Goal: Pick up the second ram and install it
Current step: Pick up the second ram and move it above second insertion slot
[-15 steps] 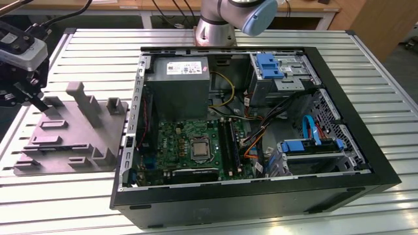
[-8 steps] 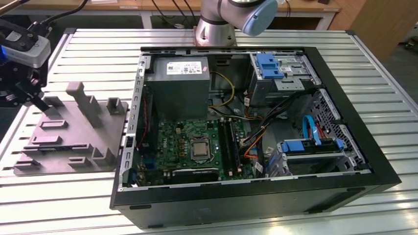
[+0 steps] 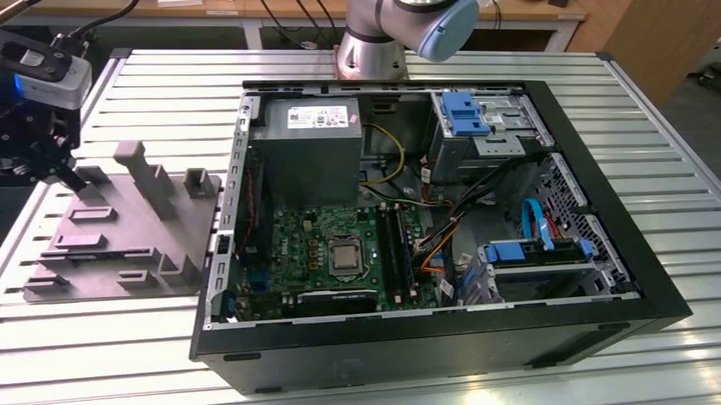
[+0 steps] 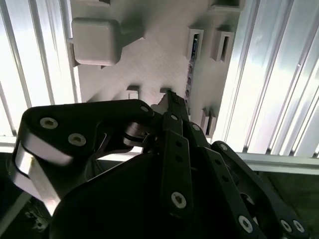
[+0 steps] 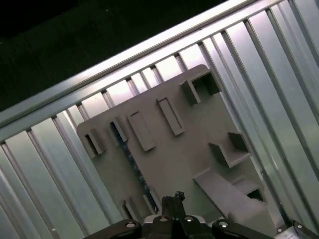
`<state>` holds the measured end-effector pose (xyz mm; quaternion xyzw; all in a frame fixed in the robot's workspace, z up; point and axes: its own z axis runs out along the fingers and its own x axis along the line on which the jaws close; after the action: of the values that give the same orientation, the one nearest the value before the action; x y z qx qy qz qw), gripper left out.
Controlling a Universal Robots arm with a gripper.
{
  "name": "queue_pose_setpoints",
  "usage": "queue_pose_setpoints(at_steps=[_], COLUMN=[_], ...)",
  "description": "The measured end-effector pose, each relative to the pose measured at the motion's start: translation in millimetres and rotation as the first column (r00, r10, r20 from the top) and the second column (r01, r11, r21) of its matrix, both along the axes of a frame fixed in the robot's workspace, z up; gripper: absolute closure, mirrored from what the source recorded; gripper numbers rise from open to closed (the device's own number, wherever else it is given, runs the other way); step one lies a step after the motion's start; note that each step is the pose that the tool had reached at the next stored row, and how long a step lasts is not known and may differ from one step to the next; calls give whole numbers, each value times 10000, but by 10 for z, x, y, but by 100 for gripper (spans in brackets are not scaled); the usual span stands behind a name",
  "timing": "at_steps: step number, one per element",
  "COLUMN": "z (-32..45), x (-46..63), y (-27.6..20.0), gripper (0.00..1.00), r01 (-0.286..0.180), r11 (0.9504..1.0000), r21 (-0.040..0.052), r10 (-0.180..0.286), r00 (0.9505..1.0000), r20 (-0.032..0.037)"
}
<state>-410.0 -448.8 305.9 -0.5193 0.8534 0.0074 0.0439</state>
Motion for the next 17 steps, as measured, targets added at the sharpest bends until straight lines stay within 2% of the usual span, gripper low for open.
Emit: queue_pose_setpoints(at_steps=[4, 9, 13, 17], z=[-11, -25, -35, -46], x=[0, 0, 0, 0], y=[0, 0, 0, 0], gripper=[90, 90, 90, 90], r01=[-736, -1628, -2344, -3053], r11=[9973, 9867, 9721, 9523], r21=[-4, -11, -17, -21], r10=[736, 1628, 2344, 3053], r00=[9973, 9867, 9721, 9523], r20=[-1, -1, -2, -3])
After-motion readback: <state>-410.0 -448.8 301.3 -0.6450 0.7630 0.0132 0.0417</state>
